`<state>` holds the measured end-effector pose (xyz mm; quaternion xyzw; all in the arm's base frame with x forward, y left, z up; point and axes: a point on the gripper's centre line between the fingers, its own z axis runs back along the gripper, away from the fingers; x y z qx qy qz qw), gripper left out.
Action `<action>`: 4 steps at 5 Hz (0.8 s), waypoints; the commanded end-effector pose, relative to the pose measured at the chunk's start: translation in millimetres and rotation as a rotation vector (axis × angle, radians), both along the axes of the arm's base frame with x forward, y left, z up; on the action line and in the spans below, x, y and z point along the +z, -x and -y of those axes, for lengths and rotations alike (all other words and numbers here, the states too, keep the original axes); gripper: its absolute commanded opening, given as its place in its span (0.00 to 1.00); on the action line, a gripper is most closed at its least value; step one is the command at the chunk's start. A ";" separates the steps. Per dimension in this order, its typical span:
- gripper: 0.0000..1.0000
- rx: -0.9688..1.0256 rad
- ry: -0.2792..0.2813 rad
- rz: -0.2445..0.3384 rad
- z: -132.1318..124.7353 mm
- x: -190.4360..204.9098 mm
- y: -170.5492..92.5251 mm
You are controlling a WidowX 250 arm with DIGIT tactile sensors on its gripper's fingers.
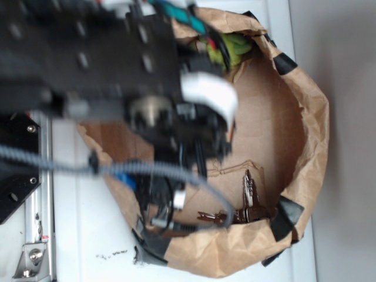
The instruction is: Grab the silver keys.
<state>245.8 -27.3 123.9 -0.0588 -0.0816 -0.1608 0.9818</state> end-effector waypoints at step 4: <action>1.00 -0.024 0.083 0.100 -5.6 -19.2 -34.1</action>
